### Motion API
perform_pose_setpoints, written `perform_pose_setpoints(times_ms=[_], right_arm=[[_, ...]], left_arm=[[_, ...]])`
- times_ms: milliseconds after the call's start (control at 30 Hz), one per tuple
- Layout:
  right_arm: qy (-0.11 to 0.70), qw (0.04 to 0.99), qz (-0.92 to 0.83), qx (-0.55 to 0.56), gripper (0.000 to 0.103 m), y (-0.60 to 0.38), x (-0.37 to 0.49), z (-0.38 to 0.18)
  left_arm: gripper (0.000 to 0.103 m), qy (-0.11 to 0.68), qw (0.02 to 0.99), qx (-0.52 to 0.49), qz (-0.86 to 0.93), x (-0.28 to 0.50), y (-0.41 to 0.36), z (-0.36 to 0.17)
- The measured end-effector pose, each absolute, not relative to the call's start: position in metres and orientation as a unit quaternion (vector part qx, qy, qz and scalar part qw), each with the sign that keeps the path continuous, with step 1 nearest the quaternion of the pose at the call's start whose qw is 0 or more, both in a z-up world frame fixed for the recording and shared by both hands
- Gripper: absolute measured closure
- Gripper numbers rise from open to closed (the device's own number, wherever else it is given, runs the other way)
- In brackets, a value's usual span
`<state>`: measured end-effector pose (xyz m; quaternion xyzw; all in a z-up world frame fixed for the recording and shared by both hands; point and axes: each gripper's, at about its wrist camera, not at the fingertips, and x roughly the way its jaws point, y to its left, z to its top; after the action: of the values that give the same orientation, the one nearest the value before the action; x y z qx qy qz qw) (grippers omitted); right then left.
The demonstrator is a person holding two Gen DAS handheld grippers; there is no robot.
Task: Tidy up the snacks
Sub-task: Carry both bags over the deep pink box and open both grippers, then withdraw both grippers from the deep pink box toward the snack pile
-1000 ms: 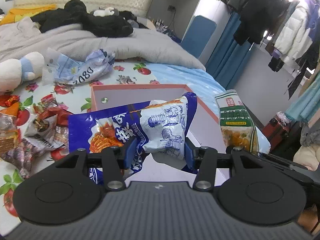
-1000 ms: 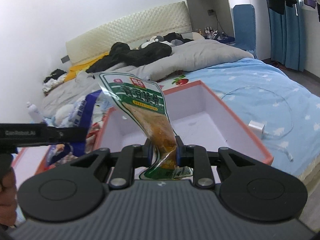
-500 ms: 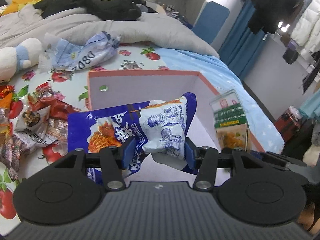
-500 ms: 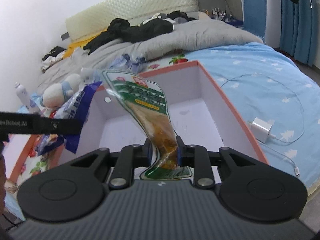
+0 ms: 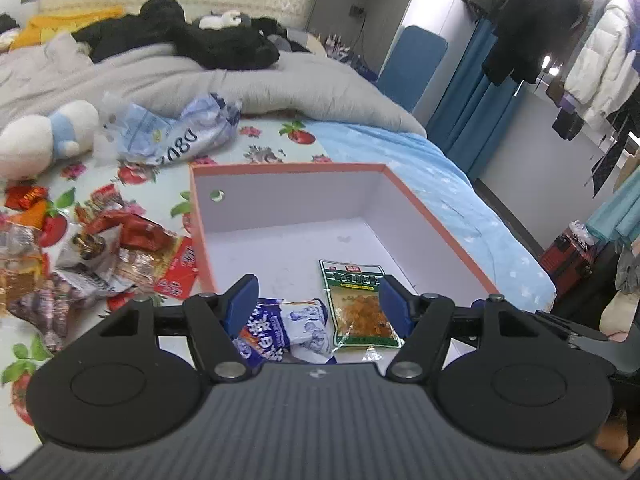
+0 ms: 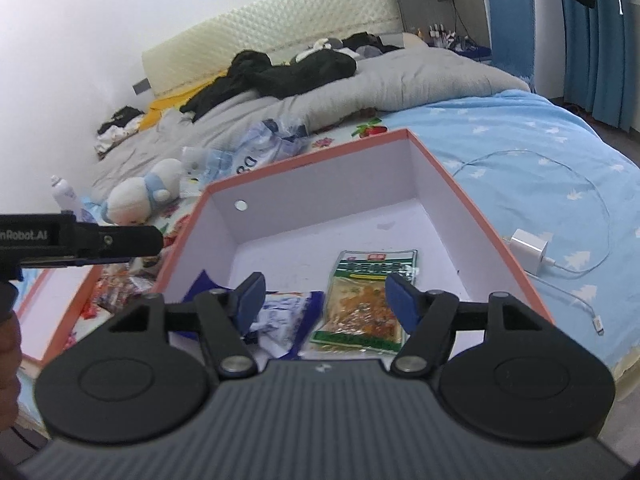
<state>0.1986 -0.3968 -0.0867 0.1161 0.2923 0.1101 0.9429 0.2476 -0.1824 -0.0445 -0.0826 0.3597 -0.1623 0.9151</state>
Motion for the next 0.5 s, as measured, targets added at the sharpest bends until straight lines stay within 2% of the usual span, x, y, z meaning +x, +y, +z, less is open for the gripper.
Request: perform_pose_setpoints(times_ms=[233, 500], right_arm=[[0.265, 0.949, 0.119, 0.126, 0.034, -0.381, 0.160, -0.069], [0.255, 0.949, 0.145, 0.115, 0.034, -0.352, 0.128, -0.062]], left_arm=[[0.031, 0.331, 0.929, -0.074, -0.147, 0.200, -0.154, -0.028], [0.031, 0.334, 0.931, -0.088, -0.122, 0.154, -0.117, -0.032]])
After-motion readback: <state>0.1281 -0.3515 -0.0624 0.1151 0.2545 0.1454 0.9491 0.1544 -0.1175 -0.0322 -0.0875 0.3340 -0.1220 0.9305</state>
